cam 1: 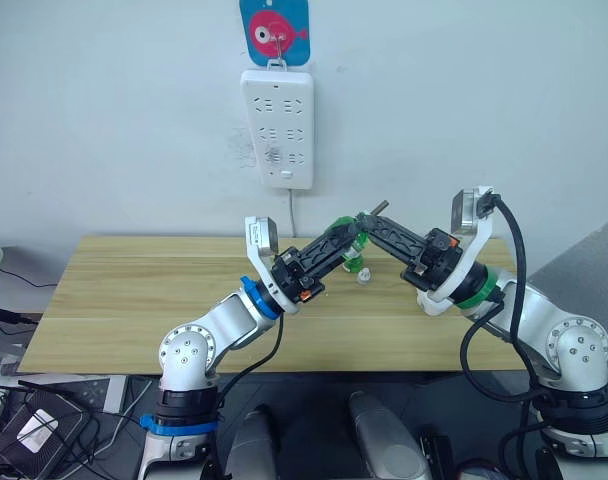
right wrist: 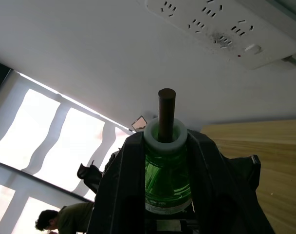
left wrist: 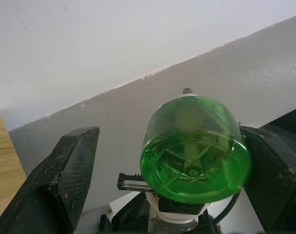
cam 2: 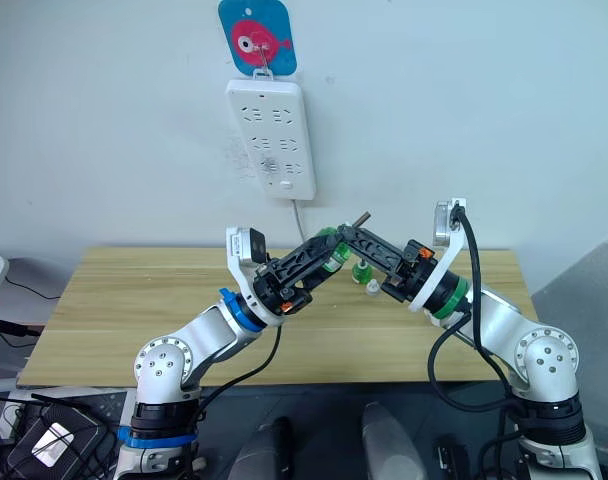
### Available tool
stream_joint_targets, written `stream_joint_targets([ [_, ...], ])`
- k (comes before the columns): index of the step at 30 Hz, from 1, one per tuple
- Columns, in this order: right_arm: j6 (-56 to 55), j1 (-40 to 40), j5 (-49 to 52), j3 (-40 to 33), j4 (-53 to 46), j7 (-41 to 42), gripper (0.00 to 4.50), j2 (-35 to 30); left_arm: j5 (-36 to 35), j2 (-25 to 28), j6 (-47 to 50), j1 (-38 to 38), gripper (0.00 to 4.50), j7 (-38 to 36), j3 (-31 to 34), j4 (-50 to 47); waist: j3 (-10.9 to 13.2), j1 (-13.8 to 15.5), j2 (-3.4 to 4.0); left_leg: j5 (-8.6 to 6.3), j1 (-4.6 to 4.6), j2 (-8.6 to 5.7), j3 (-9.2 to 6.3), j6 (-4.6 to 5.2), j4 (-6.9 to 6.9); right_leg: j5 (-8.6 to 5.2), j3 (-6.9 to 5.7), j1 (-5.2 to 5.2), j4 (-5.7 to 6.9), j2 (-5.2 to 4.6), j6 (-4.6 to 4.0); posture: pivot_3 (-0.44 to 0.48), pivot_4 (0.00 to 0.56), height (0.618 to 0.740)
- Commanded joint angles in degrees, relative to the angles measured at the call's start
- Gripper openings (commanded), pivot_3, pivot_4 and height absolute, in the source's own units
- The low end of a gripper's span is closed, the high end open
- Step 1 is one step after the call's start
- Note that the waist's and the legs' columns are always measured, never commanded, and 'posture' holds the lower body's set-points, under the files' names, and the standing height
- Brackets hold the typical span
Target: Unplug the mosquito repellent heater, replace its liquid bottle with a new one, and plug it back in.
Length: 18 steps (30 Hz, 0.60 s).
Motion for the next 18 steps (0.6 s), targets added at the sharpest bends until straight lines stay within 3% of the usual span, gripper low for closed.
stream_joint_targets([
  [1, -0.72, -0.49, 0.05, -1.05, -1.77, 0.98, 0.8, -0.38, -2.72, -0.63, -0.7, 0.35, 4.47, 1.02, 0.46, -2.84, 0.0, 0.0, 0.0, 0.0, 0.0, 0.0, 0.0, 0.0, 0.0, 0.0, 0.0, 0.0, 0.0, 0.0, 0.0, -0.247, 0.194, 0.74],
  [7, -0.69, -0.26, 0.05, -1.09, -1.76, 1.04, 0.8, -0.46, -2.9, 0.33, -0.78, 0.44, 4.47, 1.02, 0.15, -2.97, 0.0, 0.01, 0.0, 0.0, 0.0, 0.0, 0.0, 0.0, 0.0, 0.0, 0.0, 0.0, 0.0, 0.0, 0.0, -0.245, 0.194, 0.74],
  [10, -0.67, -0.17, 0.16, -1.06, -1.88, 1.08, 0.8, -0.46, -3.4, 0.88, -0.15, 0.61, 3.91, 0.57, -0.38, -2.85, 0.0, 0.0, 0.0, 0.0, 0.0, 0.0, 0.0, 0.0, 0.0, 0.0, 0.0, 0.0, 0.0, 0.0, 0.0, -0.245, 0.194, 0.74],
  [15, -0.49, -0.17, 0.33, -0.84, -2.15, 1.24, 0.8, -0.49, -4.4, 1.2, 0.39, 0.68, 2.39, 0.46, -0.63, -2.58, 0.0, 0.0, 0.0, 0.0, 0.0, 0.0, 0.0, 0.0, 0.0, 0.0, 0.0, 0.0, 0.0, 0.0, 0.0, -0.246, 0.195, 0.74],
  [18, -0.35, -0.13, 0.45, -0.7, -2.32, 1.4, 0.8, -0.56, -4.77, 1.56, 0.93, 0.66, 2.34, -0.05, -0.78, -2.46, 0.0, 0.01, 0.0, 0.0, 0.0, 0.0, 0.0, 0.0, 0.0, 0.0, 0.0, 0.0, -0.01, 0.0, 0.0, -0.246, 0.194, 0.74],
])
